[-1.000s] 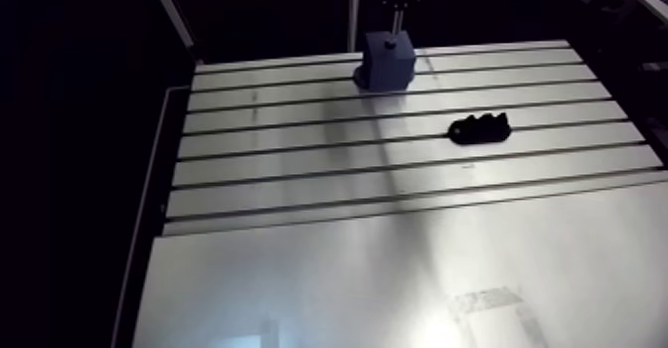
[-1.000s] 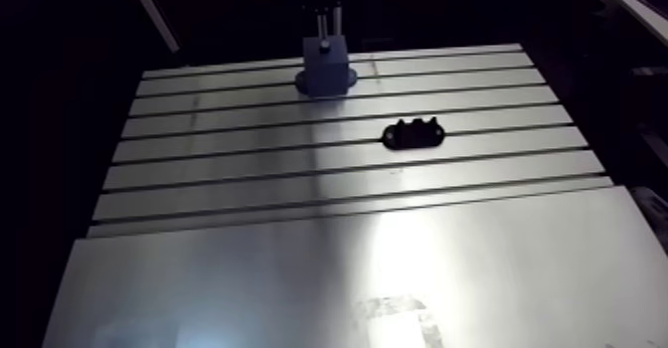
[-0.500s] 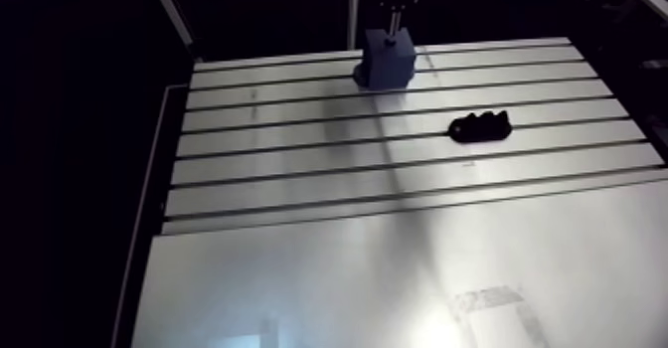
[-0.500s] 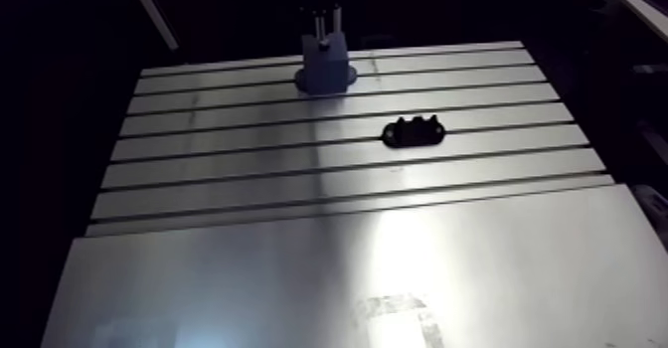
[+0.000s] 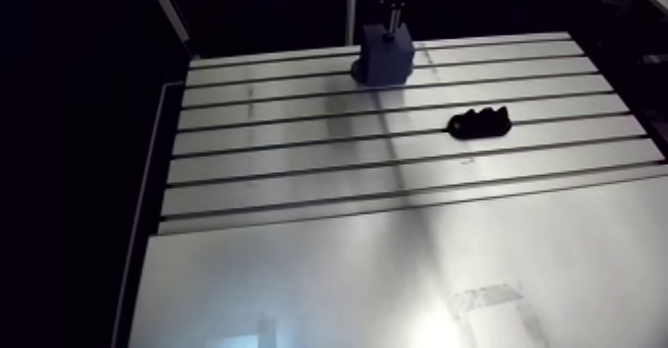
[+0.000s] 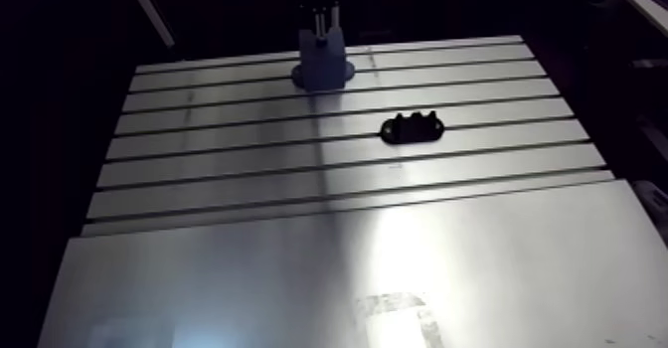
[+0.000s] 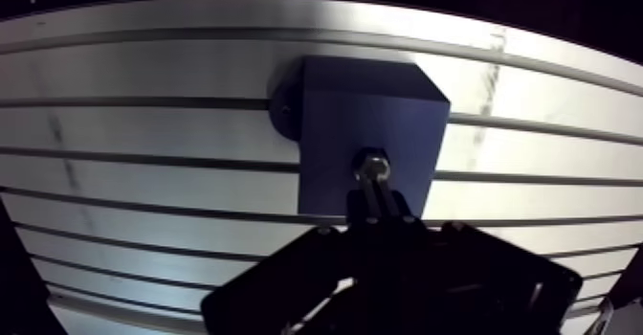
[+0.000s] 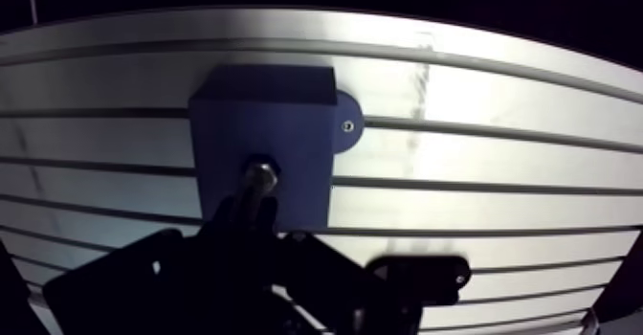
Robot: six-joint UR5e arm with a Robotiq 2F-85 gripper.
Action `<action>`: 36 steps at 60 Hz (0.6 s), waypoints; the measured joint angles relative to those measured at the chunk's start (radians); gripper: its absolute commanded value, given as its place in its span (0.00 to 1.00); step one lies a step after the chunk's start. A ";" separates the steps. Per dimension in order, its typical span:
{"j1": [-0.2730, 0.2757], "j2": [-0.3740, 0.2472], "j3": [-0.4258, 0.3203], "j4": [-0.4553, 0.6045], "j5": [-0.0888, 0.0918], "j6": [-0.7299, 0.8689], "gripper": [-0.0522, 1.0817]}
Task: Pick up the M10 bolt and insert it into the hex recess until seated.
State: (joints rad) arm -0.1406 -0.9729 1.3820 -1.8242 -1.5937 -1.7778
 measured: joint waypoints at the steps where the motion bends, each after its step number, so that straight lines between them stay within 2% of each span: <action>1: 0.000 0.000 0.000 -0.001 0.000 0.000 1.00; 36: -0.001 0.013 -0.002 -0.006 0.002 -0.010 1.00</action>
State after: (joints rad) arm -0.1411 -0.9596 1.3795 -1.8304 -1.5912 -1.7875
